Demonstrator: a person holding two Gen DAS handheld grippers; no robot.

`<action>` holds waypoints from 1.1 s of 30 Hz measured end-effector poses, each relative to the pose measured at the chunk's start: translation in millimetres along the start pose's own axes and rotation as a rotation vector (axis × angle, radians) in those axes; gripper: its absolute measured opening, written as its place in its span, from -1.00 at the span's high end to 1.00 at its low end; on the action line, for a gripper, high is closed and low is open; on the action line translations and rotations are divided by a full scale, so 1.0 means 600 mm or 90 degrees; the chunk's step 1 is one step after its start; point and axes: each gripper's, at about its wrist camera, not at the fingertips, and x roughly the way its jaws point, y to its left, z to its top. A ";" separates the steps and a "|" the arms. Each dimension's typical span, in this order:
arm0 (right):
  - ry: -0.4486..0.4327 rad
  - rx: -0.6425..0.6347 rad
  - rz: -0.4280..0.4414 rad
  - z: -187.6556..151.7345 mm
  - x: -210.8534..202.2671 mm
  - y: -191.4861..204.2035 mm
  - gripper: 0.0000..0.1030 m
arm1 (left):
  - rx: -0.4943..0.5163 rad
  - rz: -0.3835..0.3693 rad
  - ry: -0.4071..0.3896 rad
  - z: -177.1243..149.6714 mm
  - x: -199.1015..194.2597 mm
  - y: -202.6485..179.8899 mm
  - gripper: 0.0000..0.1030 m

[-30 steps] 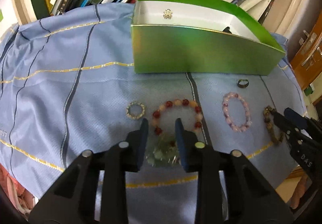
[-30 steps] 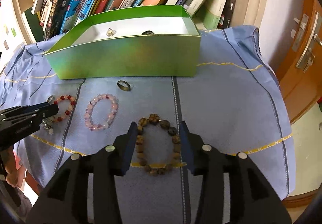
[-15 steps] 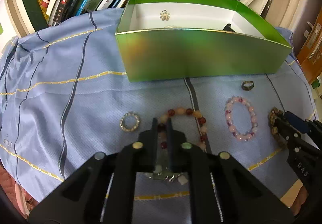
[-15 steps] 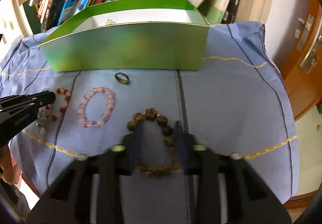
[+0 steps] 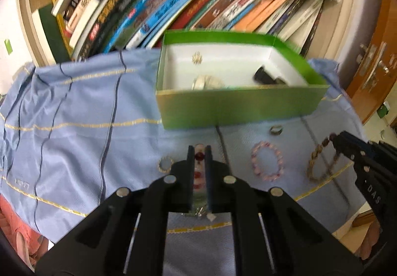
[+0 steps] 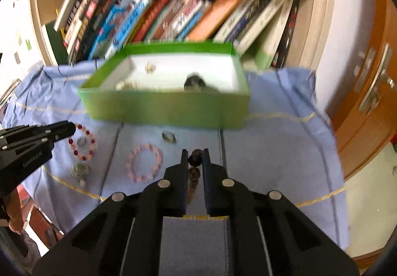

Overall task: Organize jewelry
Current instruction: 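Lift the brown bead bracelet toward the box while the left tool grasps the red bracelet, then lower both bracelets into the green box and open both tools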

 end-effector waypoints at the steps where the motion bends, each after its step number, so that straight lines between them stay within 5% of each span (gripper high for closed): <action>1: -0.011 -0.002 -0.002 0.007 -0.009 0.000 0.79 | 0.000 -0.002 -0.009 0.005 -0.008 0.001 0.84; 9: -0.110 0.011 -0.014 0.077 -0.069 0.000 0.79 | -0.010 0.010 -0.086 0.062 -0.064 0.005 0.84; 16: -0.187 0.033 -0.009 0.171 -0.093 -0.003 0.79 | -0.016 0.001 -0.135 0.170 -0.081 0.006 0.84; 21: -0.136 0.051 0.042 0.231 -0.021 -0.003 0.79 | -0.001 0.027 -0.117 0.224 -0.025 -0.011 0.84; 28: -0.010 0.042 0.033 0.212 0.132 0.028 0.78 | 0.001 0.014 -0.012 0.216 0.117 -0.012 0.81; 31: 0.009 0.040 0.039 0.201 0.144 0.031 0.50 | 0.022 0.004 0.006 0.203 0.138 -0.012 0.47; 33: -0.015 0.041 0.034 0.191 0.116 0.026 0.10 | 0.004 0.018 0.006 0.192 0.128 0.004 0.38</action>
